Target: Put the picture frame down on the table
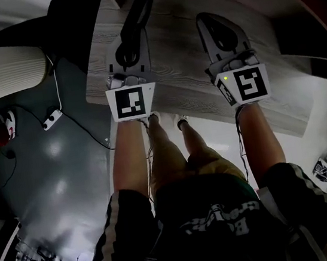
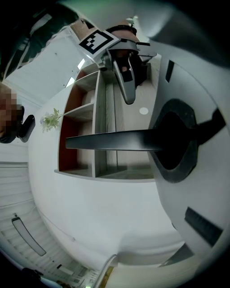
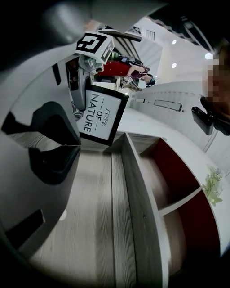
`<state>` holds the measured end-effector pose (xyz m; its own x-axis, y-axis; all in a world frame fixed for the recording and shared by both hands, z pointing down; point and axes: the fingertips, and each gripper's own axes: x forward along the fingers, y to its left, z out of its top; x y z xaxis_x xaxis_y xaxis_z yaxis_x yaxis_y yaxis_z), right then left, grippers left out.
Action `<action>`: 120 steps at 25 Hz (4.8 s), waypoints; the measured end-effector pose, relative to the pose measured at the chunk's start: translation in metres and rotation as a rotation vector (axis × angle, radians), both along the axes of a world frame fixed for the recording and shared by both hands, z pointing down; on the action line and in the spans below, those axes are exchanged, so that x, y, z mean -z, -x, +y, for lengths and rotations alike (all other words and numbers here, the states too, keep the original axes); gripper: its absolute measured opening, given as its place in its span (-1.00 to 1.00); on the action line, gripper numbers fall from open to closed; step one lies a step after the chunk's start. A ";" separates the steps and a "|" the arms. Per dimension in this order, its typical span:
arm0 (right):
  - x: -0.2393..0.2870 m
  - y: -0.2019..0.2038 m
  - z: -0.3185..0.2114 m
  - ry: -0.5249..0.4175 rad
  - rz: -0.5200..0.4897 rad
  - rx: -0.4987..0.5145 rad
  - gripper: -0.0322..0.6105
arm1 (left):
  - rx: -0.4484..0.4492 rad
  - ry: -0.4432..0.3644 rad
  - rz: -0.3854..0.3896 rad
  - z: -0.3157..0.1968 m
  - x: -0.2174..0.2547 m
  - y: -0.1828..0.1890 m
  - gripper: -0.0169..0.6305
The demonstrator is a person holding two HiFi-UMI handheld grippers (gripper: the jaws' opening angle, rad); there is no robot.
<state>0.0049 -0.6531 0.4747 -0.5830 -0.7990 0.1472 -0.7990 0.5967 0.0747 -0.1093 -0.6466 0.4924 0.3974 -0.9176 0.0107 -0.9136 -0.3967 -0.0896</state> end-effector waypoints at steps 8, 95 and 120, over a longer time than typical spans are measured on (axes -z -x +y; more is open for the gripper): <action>-0.027 0.007 -0.021 0.005 0.027 0.007 -0.79 | -0.006 -0.014 0.012 -0.032 -0.023 0.002 -0.87; -0.031 0.009 -0.005 0.005 -0.033 0.022 -0.79 | 0.014 0.161 -0.077 -0.018 -0.063 0.020 -0.15; 0.129 -0.043 0.183 -0.030 -0.014 -0.022 -0.79 | -0.125 0.126 -0.085 0.195 0.141 -0.066 -0.36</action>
